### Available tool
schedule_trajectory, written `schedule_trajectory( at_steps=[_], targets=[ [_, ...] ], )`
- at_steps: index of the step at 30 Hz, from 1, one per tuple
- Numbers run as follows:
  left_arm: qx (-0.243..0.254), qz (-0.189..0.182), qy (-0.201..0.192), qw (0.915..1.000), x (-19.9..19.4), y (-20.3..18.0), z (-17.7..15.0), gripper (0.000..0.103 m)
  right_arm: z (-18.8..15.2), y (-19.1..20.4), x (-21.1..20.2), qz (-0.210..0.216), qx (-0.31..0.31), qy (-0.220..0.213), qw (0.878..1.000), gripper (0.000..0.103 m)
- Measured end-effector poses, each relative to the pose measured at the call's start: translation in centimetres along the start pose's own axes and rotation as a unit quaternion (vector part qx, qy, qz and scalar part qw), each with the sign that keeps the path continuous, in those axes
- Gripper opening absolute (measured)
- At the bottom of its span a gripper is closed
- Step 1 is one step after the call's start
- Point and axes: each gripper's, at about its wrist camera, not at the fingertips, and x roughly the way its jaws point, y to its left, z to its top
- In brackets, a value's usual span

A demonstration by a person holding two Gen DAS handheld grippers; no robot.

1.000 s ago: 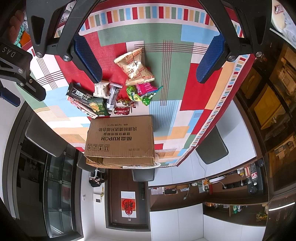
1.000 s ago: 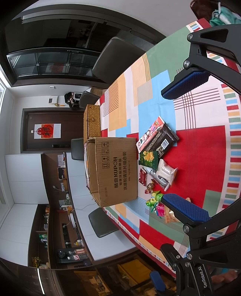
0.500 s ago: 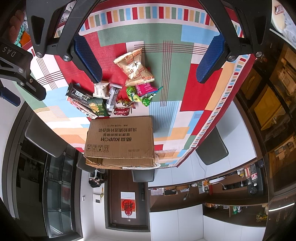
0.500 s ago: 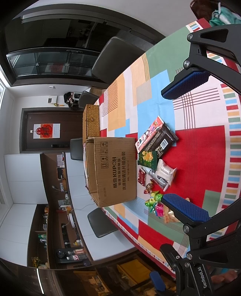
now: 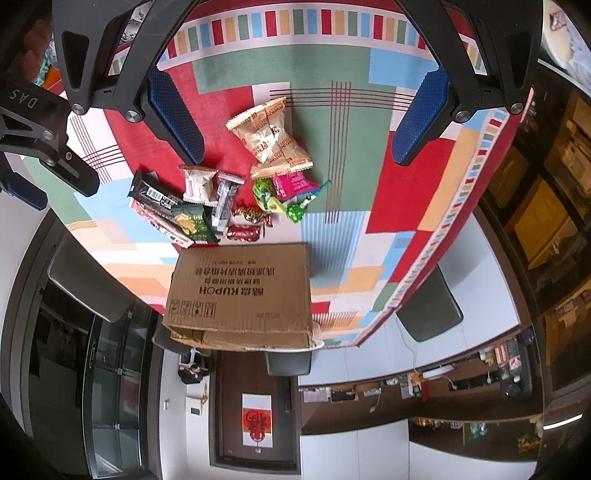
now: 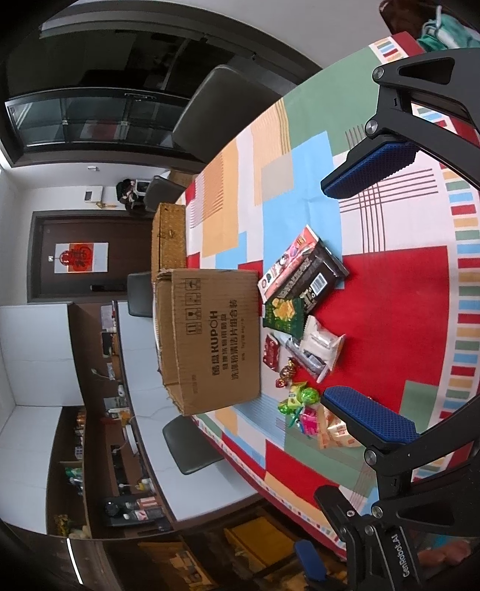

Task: Organize snacks
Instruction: 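Grasp the Fortune Biscuits bag with the left gripper while the right grasps the white bar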

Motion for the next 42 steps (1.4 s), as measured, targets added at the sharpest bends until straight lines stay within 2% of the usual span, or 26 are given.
schedule_trajectory(
  at_steps=[5,13,17,30,35,39,42],
  targets=[
    [-0.01,-0.011,0.021,0.9997,1.5,0.4,0.2,0.103,0.2,0.6,1.7,0.016,-0.014,0.025,0.999,0.102],
    [-0.019,-0.033,0.077,0.9963,5.0,0.4,0.3,0.101,0.4,1.4,5.2,0.044,-0.032,0.076,0.996,0.101],
    [-0.019,-0.043,0.099,0.994,6.5,0.3,0.5,0.098,0.3,1.6,7.3,0.058,-0.031,0.102,0.993,0.096],
    [-0.042,-0.077,0.174,0.9808,11.2,0.7,0.5,0.079,0.9,2.5,12.5,0.084,-0.033,0.159,0.983,0.081],
    [-0.047,-0.086,0.193,0.9763,12.3,0.8,0.6,0.073,1.1,2.9,14.2,0.093,-0.032,0.175,0.98,0.076],
    [-0.045,-0.096,0.207,0.9725,13.2,0.6,0.6,0.063,1.0,3.2,15.5,0.098,-0.028,0.19,0.977,0.071],
    [-0.046,-0.102,0.217,0.9699,13.7,0.5,0.5,0.059,0.8,3.3,16.3,0.098,-0.024,0.202,0.974,0.067]
  ],
)
